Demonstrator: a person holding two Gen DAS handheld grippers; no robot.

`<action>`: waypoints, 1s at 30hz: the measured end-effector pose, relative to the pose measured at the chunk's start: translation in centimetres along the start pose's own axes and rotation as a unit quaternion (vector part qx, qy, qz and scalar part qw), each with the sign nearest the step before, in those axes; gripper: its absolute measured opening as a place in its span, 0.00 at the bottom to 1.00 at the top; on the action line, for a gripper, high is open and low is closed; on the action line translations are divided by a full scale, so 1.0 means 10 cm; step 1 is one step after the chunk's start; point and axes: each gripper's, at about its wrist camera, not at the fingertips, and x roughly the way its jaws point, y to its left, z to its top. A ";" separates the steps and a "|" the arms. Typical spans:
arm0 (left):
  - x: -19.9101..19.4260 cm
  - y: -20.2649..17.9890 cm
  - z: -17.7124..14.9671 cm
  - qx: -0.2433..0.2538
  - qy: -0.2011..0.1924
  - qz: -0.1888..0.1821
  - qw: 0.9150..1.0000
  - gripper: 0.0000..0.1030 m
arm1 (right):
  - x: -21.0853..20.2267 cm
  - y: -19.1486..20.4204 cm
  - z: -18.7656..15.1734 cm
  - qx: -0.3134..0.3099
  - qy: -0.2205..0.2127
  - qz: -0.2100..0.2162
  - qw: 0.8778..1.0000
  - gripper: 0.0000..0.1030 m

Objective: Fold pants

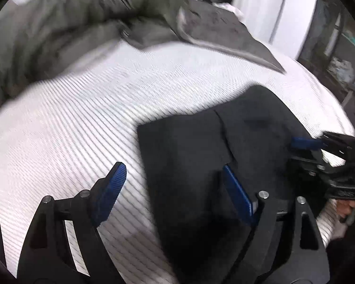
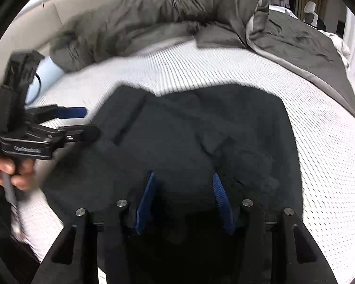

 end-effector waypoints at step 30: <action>-0.98 -0.48 -0.97 -0.004 0.003 0.021 1.000 0.82 | -0.89 -0.50 -0.80 0.051 -0.060 0.051 0.996 0.73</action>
